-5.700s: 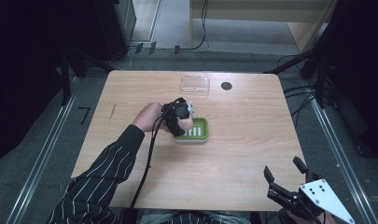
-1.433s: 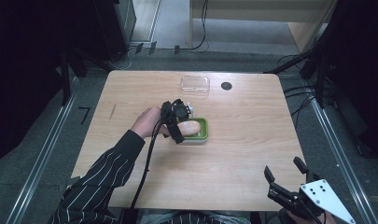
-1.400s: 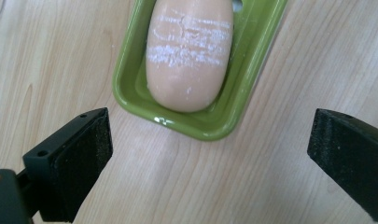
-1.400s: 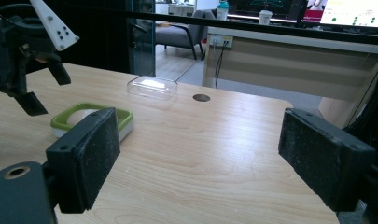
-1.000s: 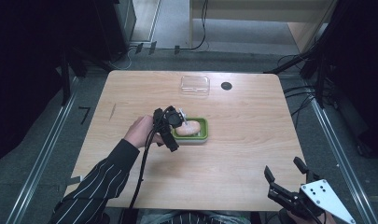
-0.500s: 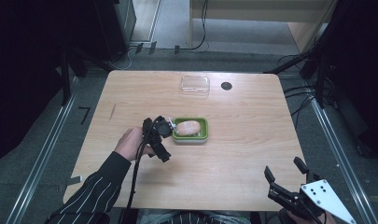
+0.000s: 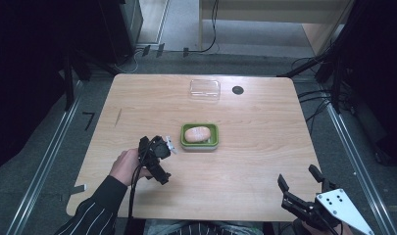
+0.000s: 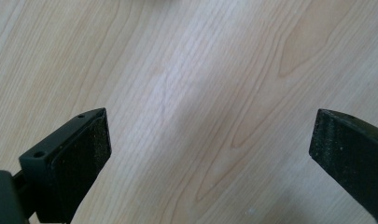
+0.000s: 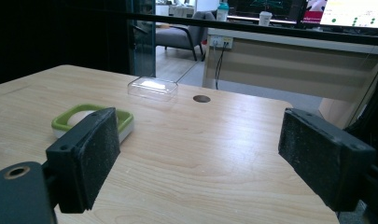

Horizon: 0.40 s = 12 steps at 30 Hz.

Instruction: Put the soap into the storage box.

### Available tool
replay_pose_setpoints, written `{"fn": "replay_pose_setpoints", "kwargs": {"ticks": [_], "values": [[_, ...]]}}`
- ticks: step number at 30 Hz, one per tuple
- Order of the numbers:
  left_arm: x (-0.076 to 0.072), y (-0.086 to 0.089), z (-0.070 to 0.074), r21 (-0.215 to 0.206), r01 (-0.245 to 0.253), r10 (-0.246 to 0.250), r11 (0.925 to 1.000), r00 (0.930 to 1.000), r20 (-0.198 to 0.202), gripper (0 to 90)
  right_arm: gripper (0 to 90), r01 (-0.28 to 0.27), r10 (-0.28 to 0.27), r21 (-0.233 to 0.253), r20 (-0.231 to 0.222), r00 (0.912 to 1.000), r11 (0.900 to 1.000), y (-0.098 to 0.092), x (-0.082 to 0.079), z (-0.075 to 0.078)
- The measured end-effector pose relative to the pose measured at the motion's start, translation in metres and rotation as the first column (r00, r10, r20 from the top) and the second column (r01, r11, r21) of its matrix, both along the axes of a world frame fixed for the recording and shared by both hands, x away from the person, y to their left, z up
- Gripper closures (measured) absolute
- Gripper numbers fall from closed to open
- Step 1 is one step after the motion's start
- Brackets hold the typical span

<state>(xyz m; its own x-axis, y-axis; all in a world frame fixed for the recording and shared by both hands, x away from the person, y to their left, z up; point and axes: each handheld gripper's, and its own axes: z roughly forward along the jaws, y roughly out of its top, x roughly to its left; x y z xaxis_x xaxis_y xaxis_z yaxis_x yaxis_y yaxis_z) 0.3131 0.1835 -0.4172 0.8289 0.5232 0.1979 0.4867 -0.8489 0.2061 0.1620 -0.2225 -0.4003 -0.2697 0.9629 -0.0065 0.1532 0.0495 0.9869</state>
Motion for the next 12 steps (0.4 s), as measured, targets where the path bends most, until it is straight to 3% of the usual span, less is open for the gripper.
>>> {"fn": "replay_pose_setpoints", "kwargs": {"ticks": [4,7,12], "values": [[-0.009,0.011,-0.006,-0.007,-0.027,0.027,0.9996,0.9996,-0.012,0.0,13.2,0.000,0.000,0.000,0.002,1.0000,1.000,0.000,0.000,0.000],[-0.015,0.018,-0.011,0.012,-0.024,0.024,0.9997,0.9995,-0.020,0.0,13.2,0.000,0.000,-0.002,0.005,1.0000,1.000,0.000,0.000,0.000],[-0.017,0.022,-0.014,0.010,-0.030,0.030,0.9995,0.9992,-0.027,0.0,13.2,-0.001,0.001,-0.002,0.004,1.0000,1.000,-0.001,0.001,0.000]]}}
